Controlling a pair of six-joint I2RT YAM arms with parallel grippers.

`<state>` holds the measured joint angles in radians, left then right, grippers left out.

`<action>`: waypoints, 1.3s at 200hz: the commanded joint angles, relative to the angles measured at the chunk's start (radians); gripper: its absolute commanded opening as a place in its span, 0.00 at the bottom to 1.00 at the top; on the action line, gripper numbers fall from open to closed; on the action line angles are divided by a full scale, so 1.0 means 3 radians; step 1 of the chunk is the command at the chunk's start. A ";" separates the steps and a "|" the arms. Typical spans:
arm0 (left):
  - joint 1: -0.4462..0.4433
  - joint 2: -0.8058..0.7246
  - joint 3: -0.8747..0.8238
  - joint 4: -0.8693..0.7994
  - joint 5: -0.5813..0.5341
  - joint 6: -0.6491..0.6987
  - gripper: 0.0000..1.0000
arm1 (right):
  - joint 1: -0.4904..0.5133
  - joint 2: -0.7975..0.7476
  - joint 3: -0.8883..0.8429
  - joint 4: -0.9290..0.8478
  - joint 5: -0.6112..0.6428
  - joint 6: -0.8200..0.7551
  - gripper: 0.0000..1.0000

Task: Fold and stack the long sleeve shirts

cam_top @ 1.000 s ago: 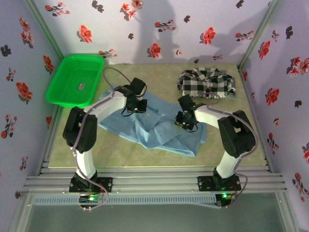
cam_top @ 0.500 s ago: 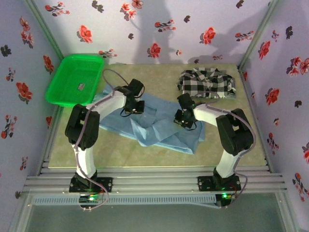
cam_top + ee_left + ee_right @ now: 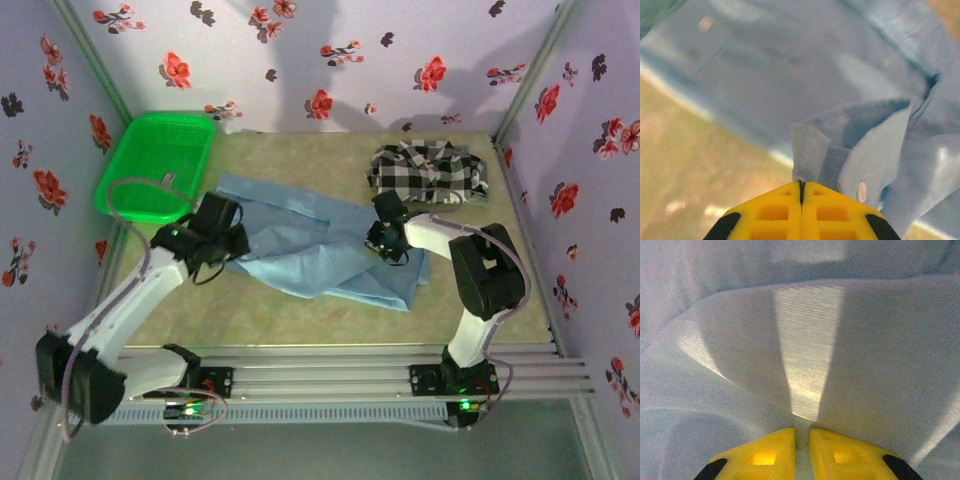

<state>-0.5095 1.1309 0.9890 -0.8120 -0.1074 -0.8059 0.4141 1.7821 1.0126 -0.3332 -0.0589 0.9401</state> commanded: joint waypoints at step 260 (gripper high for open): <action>-0.1039 0.0780 0.0046 -0.1431 0.0439 0.0248 0.90 | 0.1078 -0.1318 -0.0311 -0.0551 0.0045 -0.1420 0.79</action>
<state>-0.7929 1.2915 0.9974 -1.2411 0.0200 -0.8291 0.7372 1.4353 1.0000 -0.4286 -0.0822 0.5354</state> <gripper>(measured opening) 0.903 0.790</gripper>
